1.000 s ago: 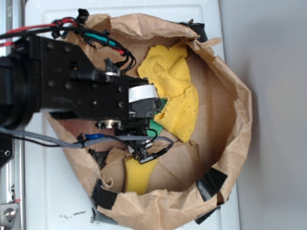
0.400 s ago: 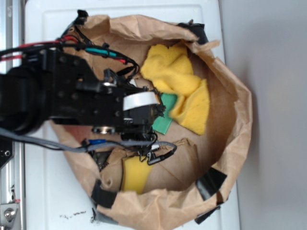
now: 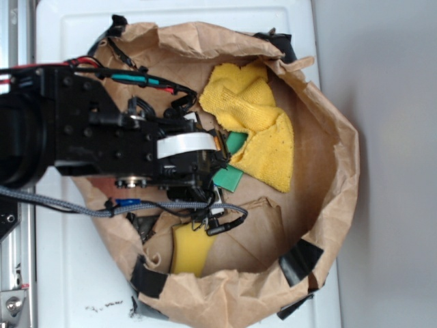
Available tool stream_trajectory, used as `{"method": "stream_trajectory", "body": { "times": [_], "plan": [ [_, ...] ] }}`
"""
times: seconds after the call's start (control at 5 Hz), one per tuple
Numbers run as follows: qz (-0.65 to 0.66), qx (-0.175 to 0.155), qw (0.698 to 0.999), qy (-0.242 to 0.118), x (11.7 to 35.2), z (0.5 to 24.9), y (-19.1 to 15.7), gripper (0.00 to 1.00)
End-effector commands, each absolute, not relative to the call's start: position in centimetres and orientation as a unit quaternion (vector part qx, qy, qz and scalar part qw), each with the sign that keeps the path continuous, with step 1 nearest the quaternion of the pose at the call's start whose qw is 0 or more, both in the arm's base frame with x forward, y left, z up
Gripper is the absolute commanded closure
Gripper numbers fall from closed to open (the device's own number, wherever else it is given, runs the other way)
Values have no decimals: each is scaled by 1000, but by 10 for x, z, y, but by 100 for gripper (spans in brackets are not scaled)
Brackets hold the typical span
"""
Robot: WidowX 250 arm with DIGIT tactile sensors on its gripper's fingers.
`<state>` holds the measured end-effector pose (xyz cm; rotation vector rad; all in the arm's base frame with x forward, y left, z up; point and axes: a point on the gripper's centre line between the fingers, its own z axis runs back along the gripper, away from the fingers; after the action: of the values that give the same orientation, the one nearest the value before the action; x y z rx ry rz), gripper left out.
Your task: Grab the wood chip.
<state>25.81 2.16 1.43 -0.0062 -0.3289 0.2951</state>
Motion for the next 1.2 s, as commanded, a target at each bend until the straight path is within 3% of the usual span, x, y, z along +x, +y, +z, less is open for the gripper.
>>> {"method": "stream_trajectory", "body": {
  "times": [0.0, 0.4, 0.6, 0.8, 1.0],
  "plan": [
    [160, -6, 979, -127, 260, 30, 25, 100],
    [167, -20, 980, -106, 262, 55, 24, 100],
    [174, -27, 980, -90, 265, 84, 24, 100],
    [198, -26, 976, -87, 268, 133, 31, 100],
    [215, -13, 970, -113, 262, 165, 35, 100]
  ]
}}
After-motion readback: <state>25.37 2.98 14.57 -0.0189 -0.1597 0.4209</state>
